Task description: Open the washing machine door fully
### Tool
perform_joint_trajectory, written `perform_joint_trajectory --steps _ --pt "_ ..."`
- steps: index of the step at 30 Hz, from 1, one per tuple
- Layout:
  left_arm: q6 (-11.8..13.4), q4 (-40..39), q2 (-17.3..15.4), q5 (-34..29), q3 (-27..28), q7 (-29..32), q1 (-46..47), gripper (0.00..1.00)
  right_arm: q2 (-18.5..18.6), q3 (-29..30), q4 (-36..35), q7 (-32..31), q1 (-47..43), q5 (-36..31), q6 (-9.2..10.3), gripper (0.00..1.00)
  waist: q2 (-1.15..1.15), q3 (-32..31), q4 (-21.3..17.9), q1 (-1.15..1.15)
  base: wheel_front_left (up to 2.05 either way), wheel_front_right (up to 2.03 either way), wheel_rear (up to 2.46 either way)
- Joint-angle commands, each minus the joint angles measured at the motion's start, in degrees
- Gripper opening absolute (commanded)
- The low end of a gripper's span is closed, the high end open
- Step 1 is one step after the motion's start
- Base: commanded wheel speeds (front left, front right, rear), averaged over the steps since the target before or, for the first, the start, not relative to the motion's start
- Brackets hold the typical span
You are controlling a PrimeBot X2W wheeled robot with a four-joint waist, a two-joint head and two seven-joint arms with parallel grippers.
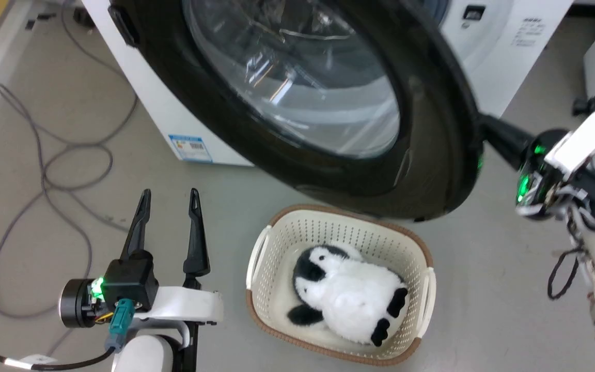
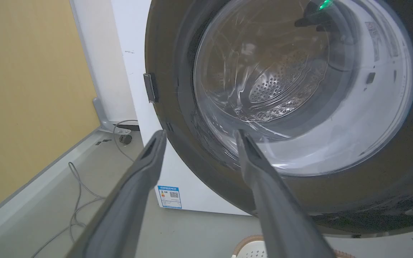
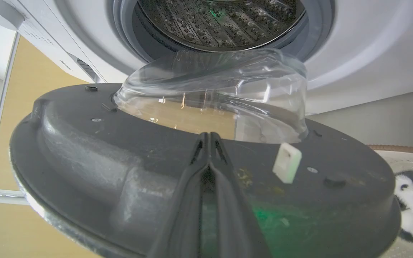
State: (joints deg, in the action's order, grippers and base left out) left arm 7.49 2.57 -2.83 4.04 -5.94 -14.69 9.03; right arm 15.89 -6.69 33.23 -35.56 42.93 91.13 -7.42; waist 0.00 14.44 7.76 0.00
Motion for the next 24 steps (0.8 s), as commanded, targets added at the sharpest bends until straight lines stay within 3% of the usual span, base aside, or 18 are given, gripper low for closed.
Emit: perform_joint_trajectory --steps 1,24 --pt "-0.4 0.3 0.0 -0.5 0.3 -0.3 -0.8 1.00 -0.5 -0.6 -1.1 -0.7 -2.1 -0.4 -0.07 0.00 0.00 -1.3 -0.4 0.00 0.00 0.00 0.00" --pt "-1.5 2.2 -0.1 -3.2 1.1 -0.3 -6.3 1.00 -6.5 -7.4 -15.4 -5.6 -21.3 0.1 -0.07 0.00 0.00 -8.6 1.0 0.00 0.00 0.00 0.00"
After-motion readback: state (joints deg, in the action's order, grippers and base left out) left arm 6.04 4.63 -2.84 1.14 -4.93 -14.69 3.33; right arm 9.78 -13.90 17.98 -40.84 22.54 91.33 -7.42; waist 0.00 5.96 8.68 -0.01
